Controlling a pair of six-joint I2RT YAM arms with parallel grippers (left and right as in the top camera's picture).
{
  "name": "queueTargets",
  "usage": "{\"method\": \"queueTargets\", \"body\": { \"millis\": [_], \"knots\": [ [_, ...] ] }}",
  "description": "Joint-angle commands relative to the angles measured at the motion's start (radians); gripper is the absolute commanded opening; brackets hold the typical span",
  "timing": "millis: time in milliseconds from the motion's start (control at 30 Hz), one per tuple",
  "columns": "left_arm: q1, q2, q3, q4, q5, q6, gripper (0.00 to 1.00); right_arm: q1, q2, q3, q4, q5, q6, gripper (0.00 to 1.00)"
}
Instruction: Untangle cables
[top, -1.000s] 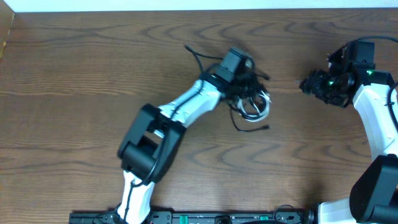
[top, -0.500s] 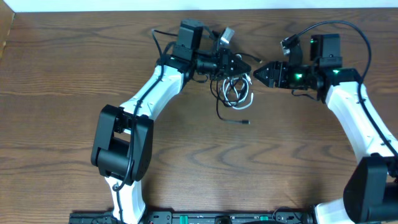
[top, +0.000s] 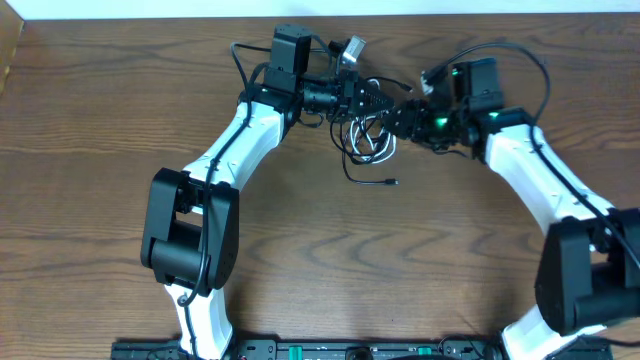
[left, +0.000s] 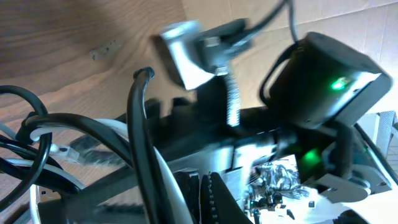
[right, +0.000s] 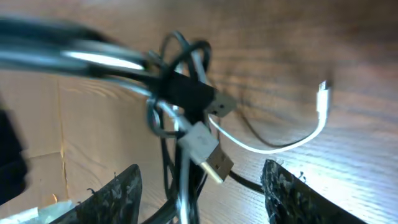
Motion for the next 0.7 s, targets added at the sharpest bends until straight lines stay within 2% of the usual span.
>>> {"method": "queueTargets", "body": {
  "millis": [0,100,333,533,667],
  "knots": [
    [0.002,-0.048,0.009,0.012,0.009,0.01,0.07,0.013,0.063,0.003,0.004,0.057,0.111,0.58],
    [0.002,-0.066,0.009,0.016,-0.005,0.01,0.08,0.012,0.123,0.003,0.009,0.098,0.163,0.57],
    [0.043,-0.18,0.009,0.022,-0.047,0.009,0.07,-0.003,0.224,0.003,0.002,0.14,0.163,0.57],
    [0.165,-0.279,0.009,-0.019,-0.037,0.006,0.07,-0.043,0.225,0.003,-0.026,0.162,0.079,0.53],
    [0.181,-0.279,0.009,-0.098,-0.035,0.046,0.08,-0.049,0.223,0.003,-0.021,0.092,-0.026,0.53]
  ]
}}
